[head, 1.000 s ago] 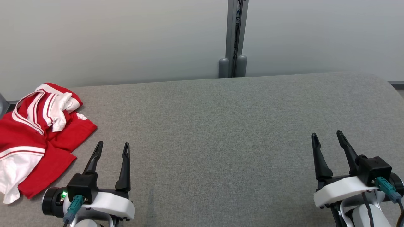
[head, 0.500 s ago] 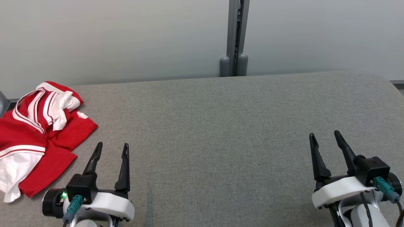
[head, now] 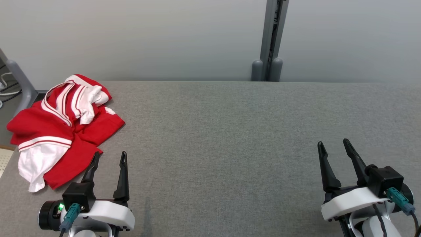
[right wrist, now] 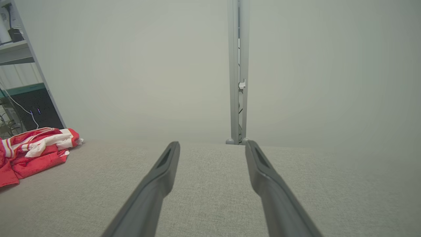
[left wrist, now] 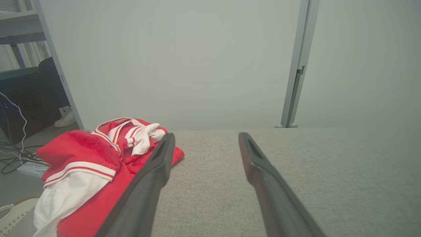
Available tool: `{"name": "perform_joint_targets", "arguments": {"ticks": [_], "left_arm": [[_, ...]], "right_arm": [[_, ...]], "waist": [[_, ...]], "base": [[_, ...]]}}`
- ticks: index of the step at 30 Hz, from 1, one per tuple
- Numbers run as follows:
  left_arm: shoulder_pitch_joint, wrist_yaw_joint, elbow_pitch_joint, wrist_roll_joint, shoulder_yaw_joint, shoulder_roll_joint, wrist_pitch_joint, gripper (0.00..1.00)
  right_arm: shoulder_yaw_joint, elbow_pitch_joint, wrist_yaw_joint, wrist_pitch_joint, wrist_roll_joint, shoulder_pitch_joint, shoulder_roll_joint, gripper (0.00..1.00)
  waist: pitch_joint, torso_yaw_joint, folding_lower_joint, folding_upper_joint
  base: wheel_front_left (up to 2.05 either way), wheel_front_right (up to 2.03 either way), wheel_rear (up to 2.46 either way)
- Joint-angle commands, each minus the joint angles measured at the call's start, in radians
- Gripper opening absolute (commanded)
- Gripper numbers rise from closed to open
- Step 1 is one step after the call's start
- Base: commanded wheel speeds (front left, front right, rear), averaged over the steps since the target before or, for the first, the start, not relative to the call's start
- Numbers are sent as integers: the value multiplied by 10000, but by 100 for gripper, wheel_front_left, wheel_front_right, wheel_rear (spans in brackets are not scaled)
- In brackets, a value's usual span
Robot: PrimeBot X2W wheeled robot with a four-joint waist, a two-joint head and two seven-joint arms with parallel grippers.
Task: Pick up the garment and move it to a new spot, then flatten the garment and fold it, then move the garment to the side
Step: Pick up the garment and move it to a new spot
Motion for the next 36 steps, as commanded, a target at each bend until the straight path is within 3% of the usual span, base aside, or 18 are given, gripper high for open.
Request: {"name": "perform_joint_targets", "arguments": {"ticks": [1,27,36], "left_arm": [[-142,52,-3,-68,73,75,-15,100],[29,363,398,-667,188,24,-15,100],[156,296,368,-750,212,144,-15,100]], "right_arm": [[51,-2,22,-56,74,85,-86,100],[987,199,22,-55,772,287,-86,100],[1213,220,23,-55,978,142,-89,100]], "waist": [[3,237,0,0],[-306,3446,0,0],[-304,4020,0,0]], "base": [[0,0,0],[0,0,0],[0,0,0]]}}
